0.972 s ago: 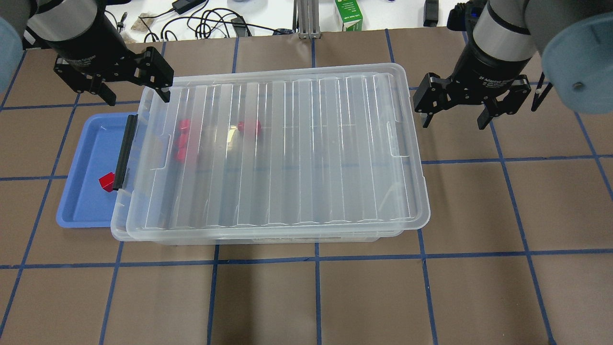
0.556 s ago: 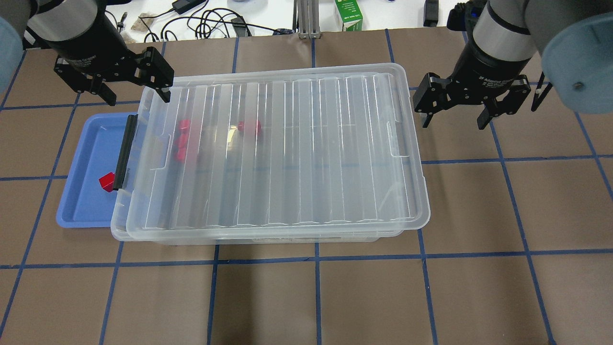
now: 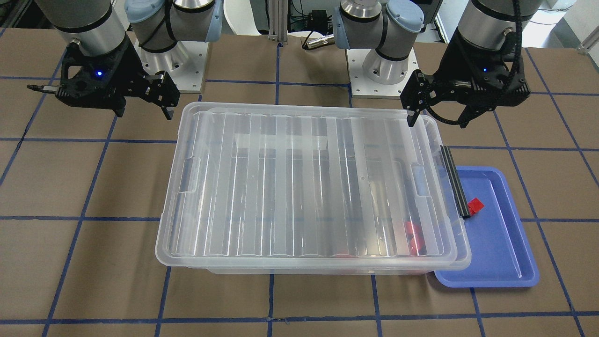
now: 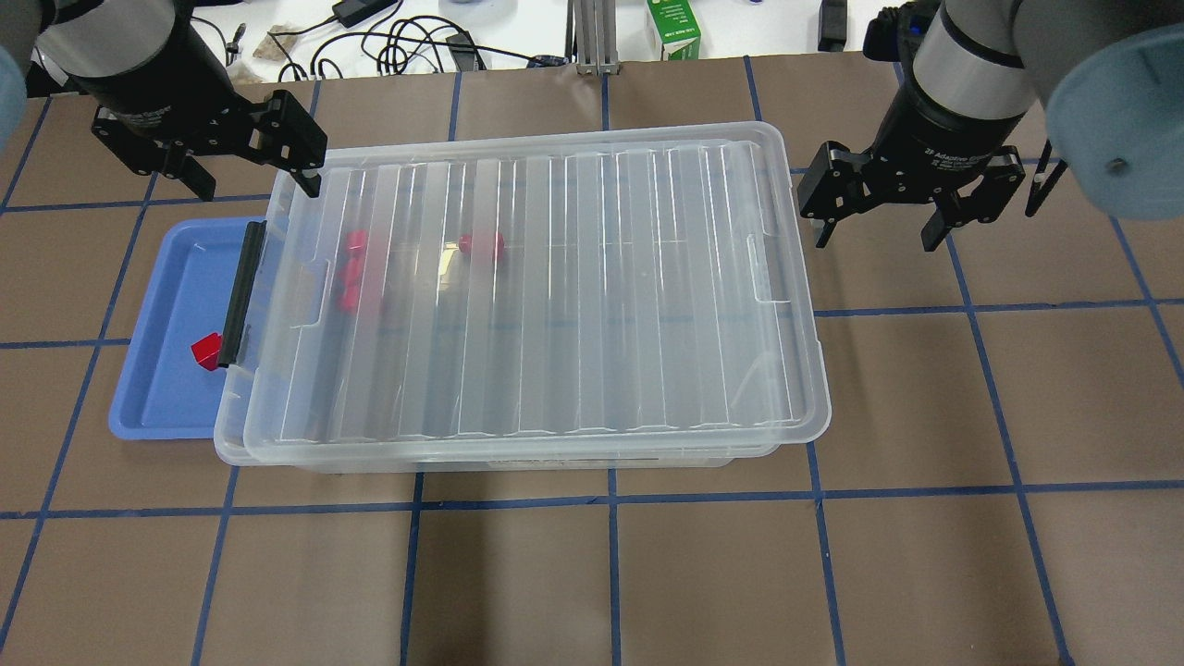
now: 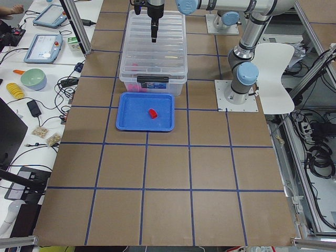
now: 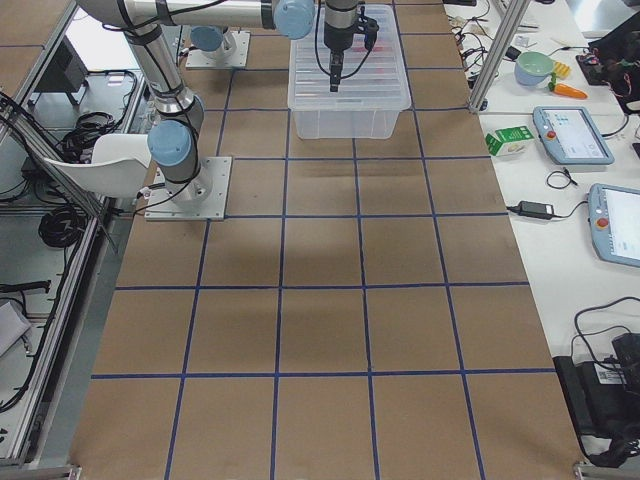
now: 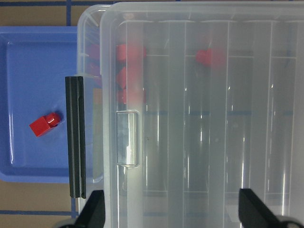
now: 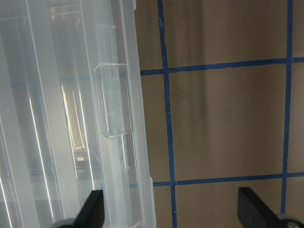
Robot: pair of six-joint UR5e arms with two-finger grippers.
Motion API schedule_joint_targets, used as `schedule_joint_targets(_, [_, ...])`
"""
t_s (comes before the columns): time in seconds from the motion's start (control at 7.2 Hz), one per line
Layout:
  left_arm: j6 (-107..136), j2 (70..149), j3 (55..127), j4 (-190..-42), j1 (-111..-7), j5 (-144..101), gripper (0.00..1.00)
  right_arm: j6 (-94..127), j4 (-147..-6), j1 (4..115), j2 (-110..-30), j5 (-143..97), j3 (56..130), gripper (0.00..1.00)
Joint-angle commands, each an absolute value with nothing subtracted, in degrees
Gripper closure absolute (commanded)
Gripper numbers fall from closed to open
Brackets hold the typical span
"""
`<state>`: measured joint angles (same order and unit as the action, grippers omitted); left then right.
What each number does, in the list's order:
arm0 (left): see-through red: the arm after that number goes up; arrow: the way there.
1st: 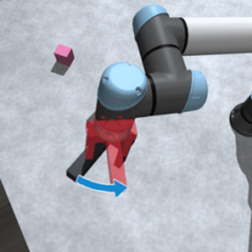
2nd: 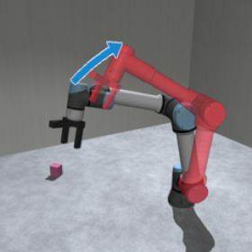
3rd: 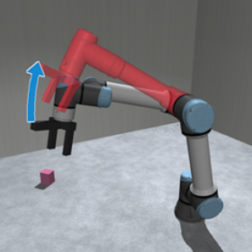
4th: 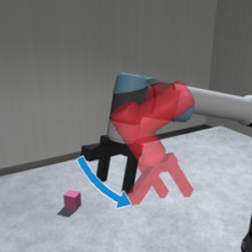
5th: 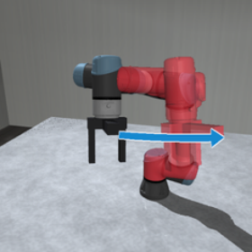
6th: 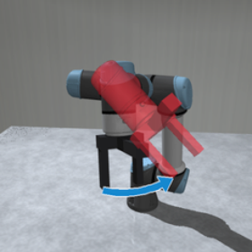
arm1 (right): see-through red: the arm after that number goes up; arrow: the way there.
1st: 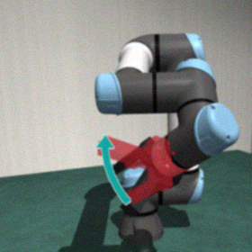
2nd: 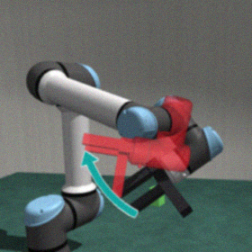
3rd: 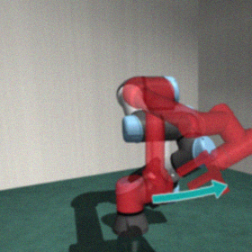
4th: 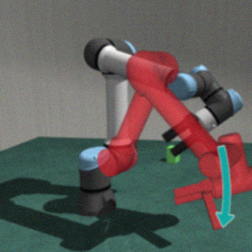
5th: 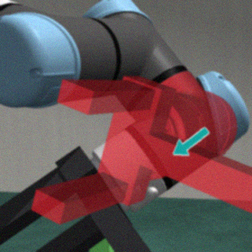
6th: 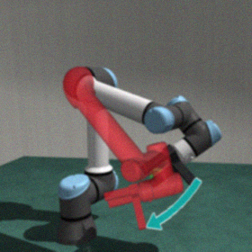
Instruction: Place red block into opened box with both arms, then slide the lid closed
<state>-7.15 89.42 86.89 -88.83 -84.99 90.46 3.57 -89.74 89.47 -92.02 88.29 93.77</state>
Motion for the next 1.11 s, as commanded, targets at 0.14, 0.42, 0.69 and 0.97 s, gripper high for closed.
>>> schedule_joint_targets(0.14, [-23.6, 88.1, 87.4, -89.5, -76.0, 90.3, 0.0, 3.8, -97.5, 89.5, -90.8, 88.1, 98.8, 0.0])
schedule_joint_targets(0.42, [-44.7, 87.5, 89.2, -92.5, -62.3, 87.4, 0.0, 3.9, -103.4, 89.5, -88.6, 88.8, 100.3, 0.0])
schedule_joint_targets(0.69, [-56.8, 89.7, 90.2, -90.9, -55.9, 83.3, 0.0, 4.2, -105.1, 89.7, -86.0, 88.8, 98.4, 0.0])
schedule_joint_targets(0.97, [-62.1, 93.8, 96.1, -82.8, -55.5, 83.1, 0.0, 4.2, -106.3, 89.6, -84.2, 88.9, 98.3, 0.0])
